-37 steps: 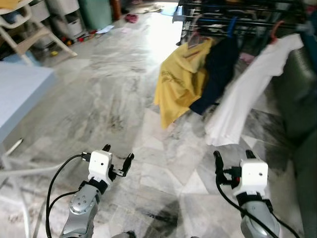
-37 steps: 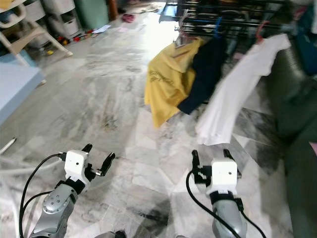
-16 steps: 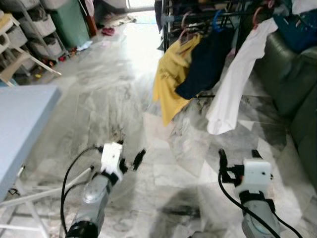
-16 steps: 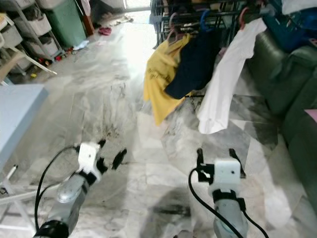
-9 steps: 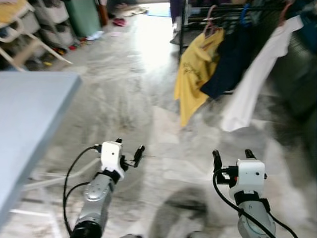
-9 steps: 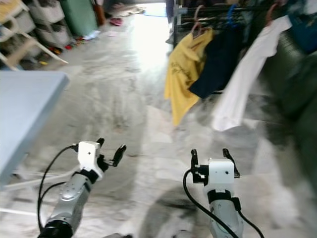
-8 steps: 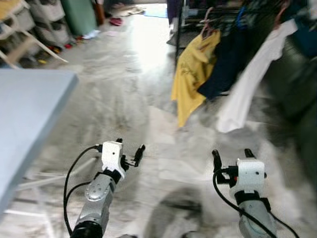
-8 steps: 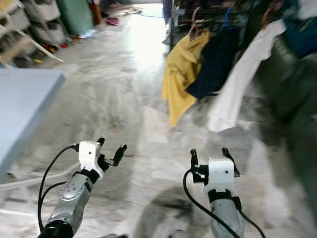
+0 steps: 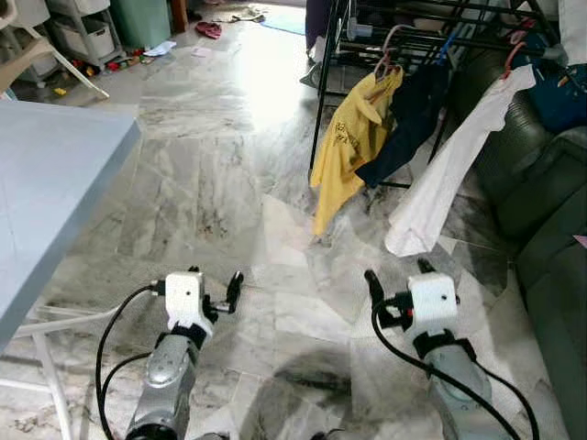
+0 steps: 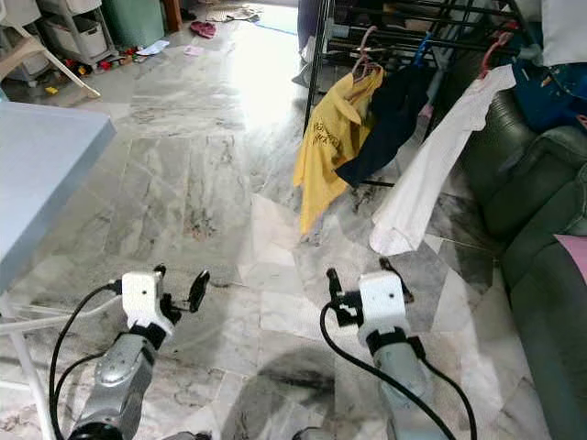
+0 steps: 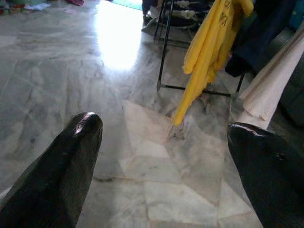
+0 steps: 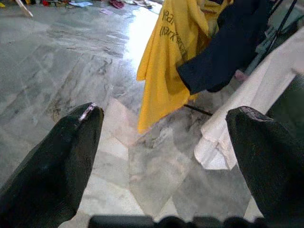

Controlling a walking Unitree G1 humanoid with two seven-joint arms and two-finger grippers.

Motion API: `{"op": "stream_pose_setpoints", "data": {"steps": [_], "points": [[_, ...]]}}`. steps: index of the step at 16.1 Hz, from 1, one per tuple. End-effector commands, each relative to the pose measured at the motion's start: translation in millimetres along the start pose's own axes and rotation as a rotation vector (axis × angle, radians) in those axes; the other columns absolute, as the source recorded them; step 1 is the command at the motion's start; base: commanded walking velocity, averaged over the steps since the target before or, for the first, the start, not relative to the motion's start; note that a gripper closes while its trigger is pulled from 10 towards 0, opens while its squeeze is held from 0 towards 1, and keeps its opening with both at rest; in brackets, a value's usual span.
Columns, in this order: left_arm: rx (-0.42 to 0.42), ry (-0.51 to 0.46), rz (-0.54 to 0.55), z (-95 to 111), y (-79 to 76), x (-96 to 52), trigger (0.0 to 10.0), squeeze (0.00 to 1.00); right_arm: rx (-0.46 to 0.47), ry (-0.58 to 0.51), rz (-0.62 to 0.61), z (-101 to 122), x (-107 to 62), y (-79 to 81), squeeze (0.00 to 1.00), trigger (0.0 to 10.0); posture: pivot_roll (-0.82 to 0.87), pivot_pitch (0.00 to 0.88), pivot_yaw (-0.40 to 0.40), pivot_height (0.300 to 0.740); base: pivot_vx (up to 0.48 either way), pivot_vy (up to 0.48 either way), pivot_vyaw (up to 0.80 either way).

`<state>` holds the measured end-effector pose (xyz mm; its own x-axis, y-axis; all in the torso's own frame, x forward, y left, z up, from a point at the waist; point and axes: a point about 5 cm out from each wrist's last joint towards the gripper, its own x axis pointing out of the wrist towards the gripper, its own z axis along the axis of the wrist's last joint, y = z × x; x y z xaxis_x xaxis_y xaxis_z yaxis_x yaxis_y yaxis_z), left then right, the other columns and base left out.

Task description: Hang hanger

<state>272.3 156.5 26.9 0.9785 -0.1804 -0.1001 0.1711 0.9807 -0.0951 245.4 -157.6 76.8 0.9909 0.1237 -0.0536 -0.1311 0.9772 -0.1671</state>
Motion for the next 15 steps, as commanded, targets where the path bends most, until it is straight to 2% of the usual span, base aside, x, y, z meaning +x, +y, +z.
{"op": "stream_pose_setpoints", "data": {"steps": [1, 3, 4, 7, 8, 9, 10, 12, 13, 15], "points": [[-0.003, 0.013, -0.022, -4, -5.4, -2.2, 10.0, 0.00, 0.008, 0.006, -0.023, -3, -4.9, -2.0, 0.00, 10.0, -0.15, 0.092, -0.052, 0.740, 0.000, 0.000, 0.00], [0.005, 0.010, -0.064, 2, -5.2, 3.2, 10.0, 0.00, 0.012, -0.014, -0.046, 4, -5.4, -2.7, 0.00, 10.0, -0.17, 0.091, -0.031, 0.740, 0.000, 0.000, 0.00], [0.026, 0.007, -0.083, 5, 1.4, 6.1, 10.0, 0.00, 0.011, -0.026, -0.060, 4, -3.4, -0.5, 0.00, 10.0, -0.16, 0.075, -0.018, 0.740, 0.000, 0.000, 0.00], [0.041, -0.017, -0.077, 13, 11.7, 9.2, 10.0, 0.00, 0.042, -0.009, -0.056, -4, -0.9, 7.1, 0.00, 10.0, -0.12, 0.076, -0.027, 0.740, 0.176, 0.000, 0.00], [0.022, -0.028, -0.050, 16, 17.3, 7.4, 10.0, 0.00, 0.046, -0.016, -0.034, 1, -1.2, 14.0, 0.00, 10.0, -0.13, 0.105, -0.039, 0.740, 0.270, 0.000, 0.00], [0.017, -0.032, -0.068, 16, 14.0, 6.1, 10.0, 0.00, 0.054, -0.018, -0.027, 4, -2.8, 14.3, 0.00, 10.0, -0.13, 0.107, -0.046, 0.740, 0.277, 0.000, 0.00], [0.013, -0.024, -0.093, 11, 5.0, 4.8, 10.0, 0.00, 0.039, -0.006, -0.028, 0, -6.1, 7.7, 0.00, 10.0, -0.12, 0.120, -0.040, 0.740, 0.307, 0.000, 0.00], [-0.008, -0.044, -0.120, 15, -3.4, 7.0, 10.0, 0.00, 0.024, 0.003, -0.059, -5, -7.7, 0.1, 0.00, 10.0, -0.13, 0.120, -0.012, 0.740, 0.356, 0.000, 0.00], [-0.007, -0.026, -0.149, 10, -6.6, 6.6, 10.0, 0.00, 0.031, -0.006, -0.070, -7, -7.7, 1.3, 0.00, 10.0, -0.15, 0.126, 0.015, 0.740, 0.352, 0.000, 0.00], [0.004, -0.002, -0.208, 8, -12.3, 9.6, 10.0, 0.00, 0.046, -0.019, -0.137, 0, -4.6, 0.7, 0.00, 10.0, -0.17, 0.111, 0.013, 0.740, 0.356, 0.000, 0.00]]}}
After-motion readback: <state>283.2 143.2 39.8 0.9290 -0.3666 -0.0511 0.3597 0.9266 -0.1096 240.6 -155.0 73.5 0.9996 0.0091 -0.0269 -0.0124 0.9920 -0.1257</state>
